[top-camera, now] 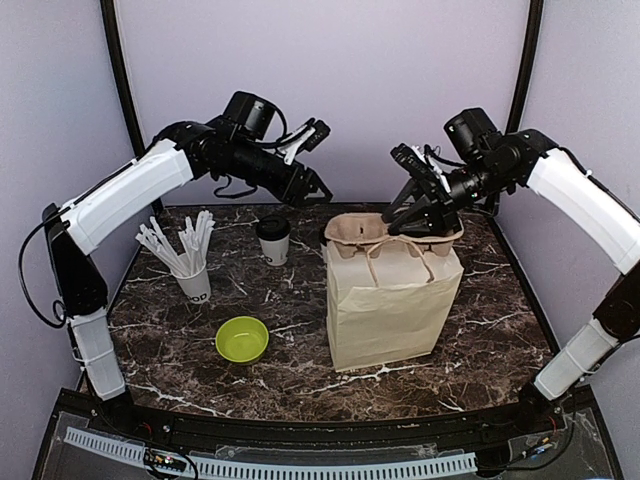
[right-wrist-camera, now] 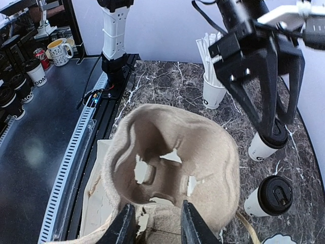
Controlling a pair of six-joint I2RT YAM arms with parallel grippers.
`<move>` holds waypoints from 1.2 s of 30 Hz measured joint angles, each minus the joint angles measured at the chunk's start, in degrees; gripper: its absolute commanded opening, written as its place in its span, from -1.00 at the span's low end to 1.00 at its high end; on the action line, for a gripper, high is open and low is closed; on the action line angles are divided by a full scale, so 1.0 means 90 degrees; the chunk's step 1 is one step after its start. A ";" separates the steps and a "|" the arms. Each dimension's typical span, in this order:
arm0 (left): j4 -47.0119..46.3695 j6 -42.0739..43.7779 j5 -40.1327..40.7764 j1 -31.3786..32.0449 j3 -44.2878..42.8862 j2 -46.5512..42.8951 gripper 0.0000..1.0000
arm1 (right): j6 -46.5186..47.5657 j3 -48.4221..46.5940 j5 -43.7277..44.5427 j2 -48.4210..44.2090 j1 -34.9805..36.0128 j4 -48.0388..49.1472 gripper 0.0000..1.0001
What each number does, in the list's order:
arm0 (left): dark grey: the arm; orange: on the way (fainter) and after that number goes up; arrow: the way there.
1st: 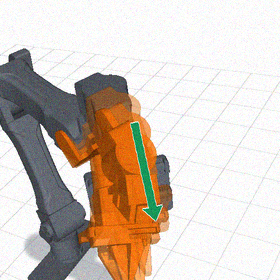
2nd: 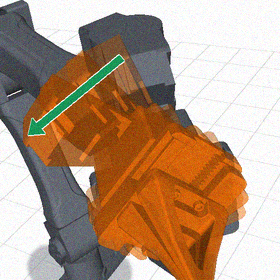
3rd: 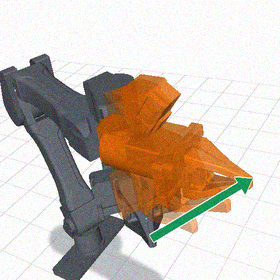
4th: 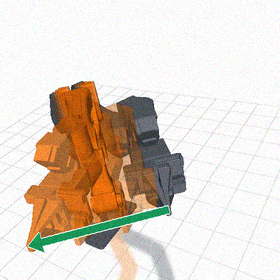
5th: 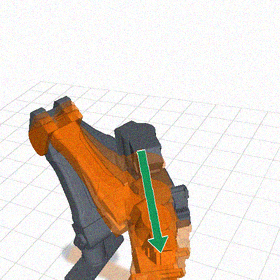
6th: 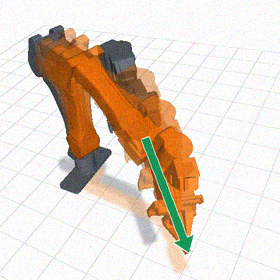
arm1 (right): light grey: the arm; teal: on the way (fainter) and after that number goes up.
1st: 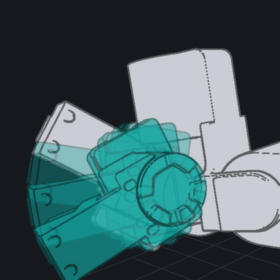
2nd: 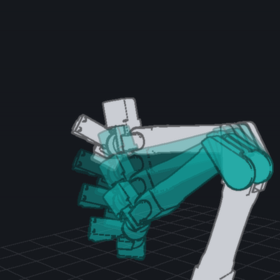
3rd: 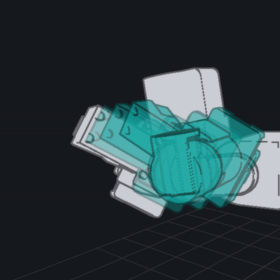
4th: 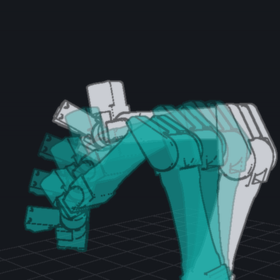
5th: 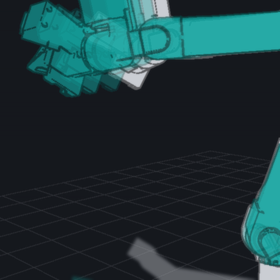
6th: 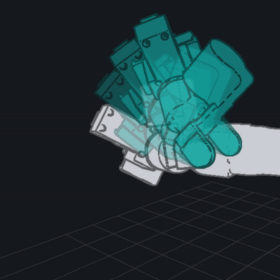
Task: Pack the takeout coffee
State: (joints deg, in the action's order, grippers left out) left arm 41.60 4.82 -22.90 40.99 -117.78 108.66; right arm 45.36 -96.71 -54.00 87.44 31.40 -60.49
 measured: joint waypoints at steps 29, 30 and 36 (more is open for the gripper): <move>-0.1314 0.1656 -0.1253 0.0950 0.3128 -0.2992 0.16 | 0.0185 -0.1180 0.0410 0.0119 0.0012 -0.0865 0.15; -0.1360 0.1744 -0.1265 0.0984 0.3099 -0.2975 0.12 | 0.0151 -0.1265 0.0415 0.0117 0.0012 -0.0872 0.15; -0.1345 0.2169 -0.1219 0.1192 0.2361 -0.2363 -0.05 | -0.0005 -0.1362 0.0549 -0.0039 -0.0049 -0.0884 0.15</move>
State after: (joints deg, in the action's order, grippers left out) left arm 29.50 24.34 -33.87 51.72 -96.53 87.39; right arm 45.32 -108.97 -49.06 87.09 30.96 -68.45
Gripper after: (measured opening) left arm 0.501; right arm 0.578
